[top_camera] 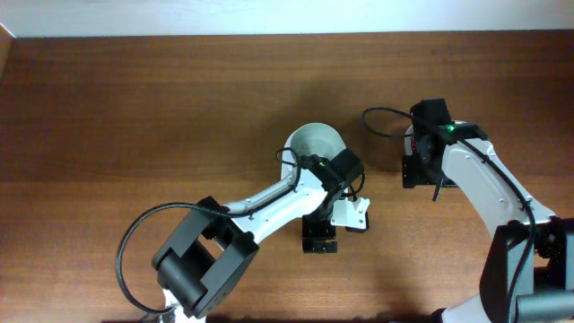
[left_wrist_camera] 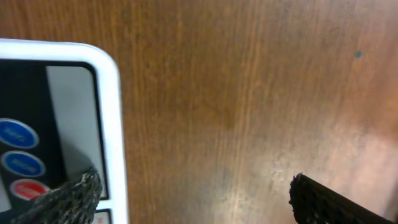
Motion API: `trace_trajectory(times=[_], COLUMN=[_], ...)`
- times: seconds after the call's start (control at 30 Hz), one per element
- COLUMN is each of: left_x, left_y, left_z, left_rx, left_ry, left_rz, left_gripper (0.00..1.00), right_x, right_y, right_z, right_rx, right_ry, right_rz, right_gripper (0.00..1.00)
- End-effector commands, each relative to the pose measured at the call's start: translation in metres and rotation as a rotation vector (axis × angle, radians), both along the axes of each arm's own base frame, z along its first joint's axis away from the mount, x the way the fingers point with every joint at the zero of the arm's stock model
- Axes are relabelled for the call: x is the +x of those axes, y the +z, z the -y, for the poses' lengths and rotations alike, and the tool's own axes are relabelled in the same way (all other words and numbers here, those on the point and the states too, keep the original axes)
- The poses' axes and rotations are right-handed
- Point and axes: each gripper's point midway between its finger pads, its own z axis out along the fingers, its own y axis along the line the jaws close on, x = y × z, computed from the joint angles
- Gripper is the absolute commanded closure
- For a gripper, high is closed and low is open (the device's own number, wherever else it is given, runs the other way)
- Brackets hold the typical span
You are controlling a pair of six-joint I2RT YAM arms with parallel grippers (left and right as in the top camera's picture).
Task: Scoop item into bowl and weigh 50g on scale
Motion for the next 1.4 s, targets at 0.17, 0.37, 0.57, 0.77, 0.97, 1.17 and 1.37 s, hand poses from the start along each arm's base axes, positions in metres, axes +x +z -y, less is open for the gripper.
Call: trace_trajectory(times=[0.17,0.37,0.57,0.77,0.97,1.17,1.37], left_x=[-0.019,0.017,0.192,0.271,0.298,0.297,0.298], left_y=[0.109,0.178,0.242,0.274,0.256,0.230,0.225], left_z=[0.038,0.008,-0.110,-0.193,-0.230,-0.210,-0.177], left_rx=[-0.252,-0.405,-0.638,-0.805,-0.823,-0.775,-0.790], left_ry=[0.126,0.341,1.087,1.274,1.424,1.410,1.348], left_rz=[-0.108,0.020,0.420,0.654,0.651,0.581,0.558], left_gripper=[0.01,0.01,0.01,0.01,0.01,0.01,0.00], right_x=[0.008,0.008,0.008,0.008,0.008,0.008,0.008], right_y=[0.005,0.005,0.005,0.005,0.005,0.005,0.005], right_z=[0.000,0.000,0.000,0.000,0.000,0.000,0.000], right_rx=[0.009,0.009,0.009,0.009,0.009,0.009,0.009], right_ry=[-0.016,-0.016,-0.016,-0.016,-0.016,-0.016,-0.016], right_rz=[0.026,0.026,0.026,0.026,0.026,0.026,0.026], right_gripper=[0.01,0.01,0.01,0.01,0.01,0.01,0.01])
